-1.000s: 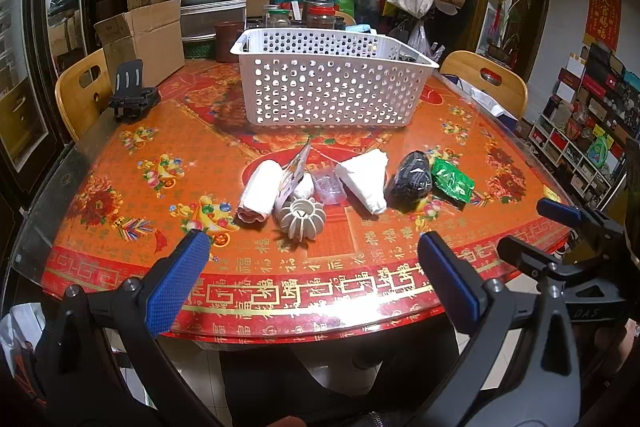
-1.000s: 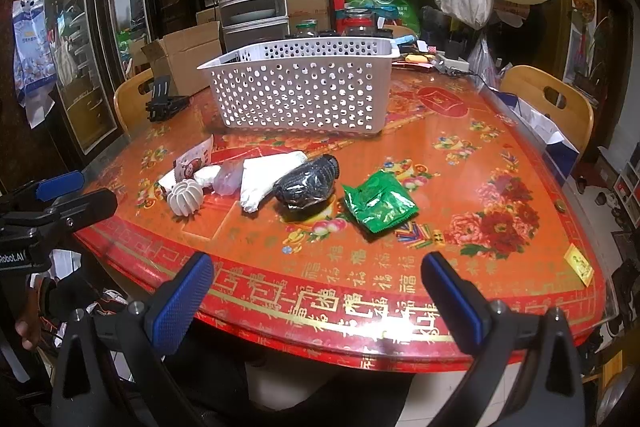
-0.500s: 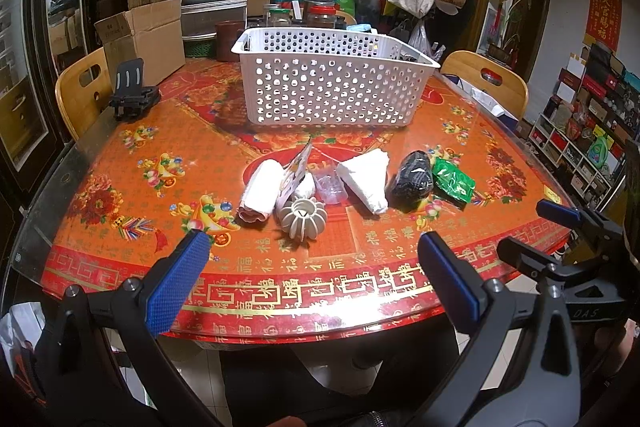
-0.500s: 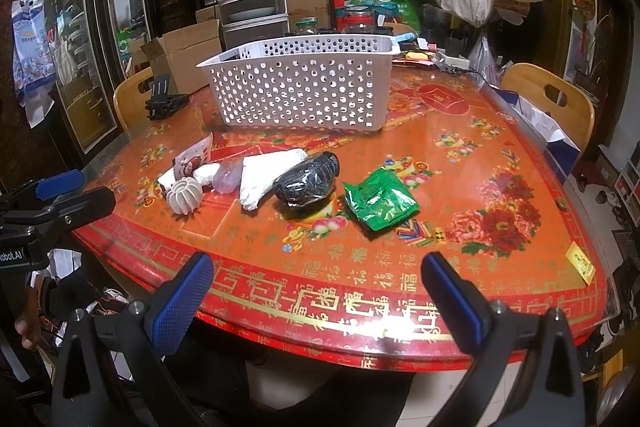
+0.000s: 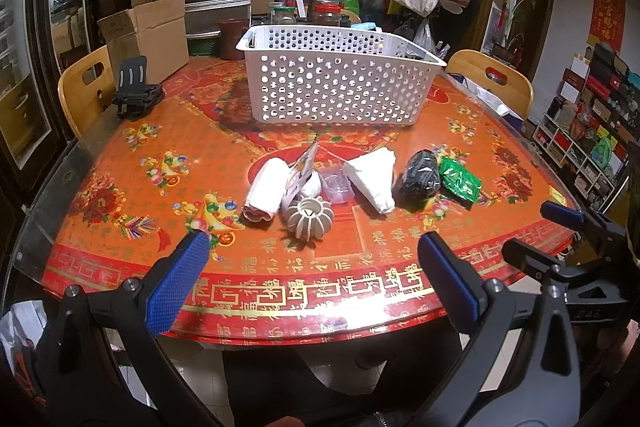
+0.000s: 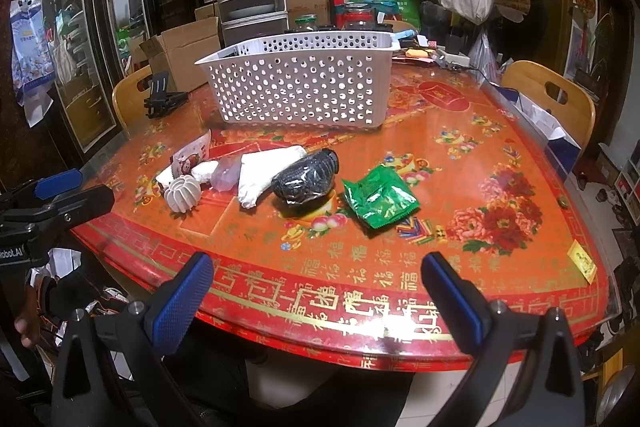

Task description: Organize soft objects

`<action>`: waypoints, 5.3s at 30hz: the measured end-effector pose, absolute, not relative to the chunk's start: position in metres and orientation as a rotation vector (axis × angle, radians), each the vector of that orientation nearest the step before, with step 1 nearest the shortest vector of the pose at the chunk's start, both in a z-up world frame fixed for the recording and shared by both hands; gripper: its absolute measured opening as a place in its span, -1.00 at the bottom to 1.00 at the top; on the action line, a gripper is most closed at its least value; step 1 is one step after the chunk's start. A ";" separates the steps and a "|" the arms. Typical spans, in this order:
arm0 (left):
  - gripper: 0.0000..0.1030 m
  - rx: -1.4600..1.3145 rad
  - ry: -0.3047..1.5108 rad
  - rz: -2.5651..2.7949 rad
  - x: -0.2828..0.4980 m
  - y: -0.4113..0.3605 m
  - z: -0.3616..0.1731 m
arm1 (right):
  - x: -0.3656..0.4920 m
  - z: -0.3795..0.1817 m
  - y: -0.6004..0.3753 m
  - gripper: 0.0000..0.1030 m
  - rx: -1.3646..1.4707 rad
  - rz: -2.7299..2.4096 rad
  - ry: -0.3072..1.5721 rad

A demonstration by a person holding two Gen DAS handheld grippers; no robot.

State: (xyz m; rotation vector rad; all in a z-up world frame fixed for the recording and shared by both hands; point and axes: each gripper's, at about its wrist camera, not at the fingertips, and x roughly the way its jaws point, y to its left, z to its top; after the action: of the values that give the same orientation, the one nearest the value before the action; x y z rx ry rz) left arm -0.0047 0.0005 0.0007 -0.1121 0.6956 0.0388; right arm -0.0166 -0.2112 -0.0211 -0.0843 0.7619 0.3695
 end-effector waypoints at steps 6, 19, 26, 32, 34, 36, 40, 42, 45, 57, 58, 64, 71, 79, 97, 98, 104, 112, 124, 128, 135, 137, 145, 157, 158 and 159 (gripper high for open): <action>1.00 -0.125 0.646 0.026 -0.001 0.010 0.000 | -0.010 -0.026 -0.216 1.00 -0.056 0.380 0.753; 1.00 -0.210 0.748 0.091 0.062 0.100 -0.039 | 0.052 -0.060 -0.270 1.00 0.074 0.295 0.825; 1.00 -0.252 0.818 -0.008 0.100 0.098 -0.059 | 0.075 -0.068 -0.265 1.00 0.032 0.309 0.850; 0.99 -0.246 0.847 -0.020 0.120 0.092 -0.071 | 0.090 -0.071 -0.263 0.84 0.029 0.336 0.854; 0.99 -0.249 0.847 -0.021 0.124 0.093 -0.072 | 0.094 -0.074 -0.258 0.76 -0.001 0.334 0.864; 0.98 -0.251 0.855 -0.027 0.127 0.094 -0.074 | 0.099 -0.075 -0.253 0.72 -0.039 0.327 0.864; 0.82 -0.248 0.879 -0.043 0.133 0.092 -0.080 | 0.108 -0.076 -0.244 0.69 -0.068 0.331 0.874; 0.73 -0.240 0.878 -0.045 0.135 0.090 -0.081 | 0.112 -0.077 -0.237 0.66 -0.101 0.331 0.882; 0.57 -0.204 0.878 -0.020 0.138 0.084 -0.082 | 0.114 -0.078 -0.228 0.60 -0.140 0.336 0.889; -0.09 -0.140 0.876 -0.041 0.140 0.070 -0.081 | 0.112 -0.079 -0.216 0.27 -0.191 0.365 0.867; -0.18 -0.138 0.876 -0.051 0.140 0.069 -0.081 | 0.112 -0.079 -0.216 0.25 -0.192 0.367 0.866; -0.38 -0.139 0.892 -0.062 0.141 0.067 -0.080 | 0.111 -0.079 -0.216 0.22 -0.193 0.376 0.865; -0.42 -0.107 0.891 -0.047 0.139 0.064 -0.080 | 0.111 -0.079 -0.216 0.19 -0.194 0.378 0.864; -0.43 -0.143 0.876 -0.042 0.133 0.075 -0.079 | 0.109 -0.079 -0.214 0.11 -0.199 0.385 0.854; -0.43 -0.177 0.820 -0.030 0.118 0.090 -0.065 | 0.105 -0.069 -0.217 -0.21 -0.141 0.415 0.834; -0.43 -0.175 0.810 -0.030 0.117 0.090 -0.064 | 0.104 -0.067 -0.217 -0.21 -0.139 0.416 0.831; -0.42 -0.181 0.787 -0.027 0.113 0.092 -0.055 | 0.102 -0.056 -0.220 -0.22 -0.132 0.412 0.805; -0.42 -0.176 0.747 -0.034 0.110 0.090 -0.035 | 0.107 -0.031 -0.223 -0.22 -0.109 0.422 0.765; -0.42 -0.106 0.642 -0.056 0.127 0.080 0.037 | 0.126 0.039 -0.216 -0.22 -0.143 0.424 0.635; -0.42 -0.086 0.604 -0.072 0.144 0.080 0.070 | 0.140 0.063 -0.215 -0.22 -0.134 0.443 0.607; -0.42 -0.065 0.616 -0.090 0.217 0.083 0.114 | 0.193 0.091 -0.191 -0.22 -0.154 0.497 0.606; -0.42 -0.072 0.642 -0.090 0.247 0.087 0.117 | 0.212 0.092 -0.184 -0.22 -0.160 0.500 0.623; -0.42 -0.070 0.736 -0.072 0.340 0.083 0.100 | 0.284 0.066 -0.157 -0.22 -0.154 0.502 0.717; -0.42 -0.044 0.860 -0.060 0.400 0.076 0.054 | 0.341 0.025 -0.140 -0.21 -0.222 0.486 0.831; -0.42 -0.041 0.874 -0.056 0.404 0.075 0.050 | 0.343 0.021 -0.138 -0.22 -0.230 0.485 0.841; -0.42 -0.042 0.882 -0.055 0.402 0.073 0.047 | 0.344 0.020 -0.137 -0.22 -0.234 0.484 0.845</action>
State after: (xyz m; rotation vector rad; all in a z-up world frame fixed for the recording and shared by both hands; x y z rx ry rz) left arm 0.4023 0.0732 0.0473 -0.0424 0.8818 -0.0545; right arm 0.3441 -0.1370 0.0195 -0.2335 0.8455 0.4841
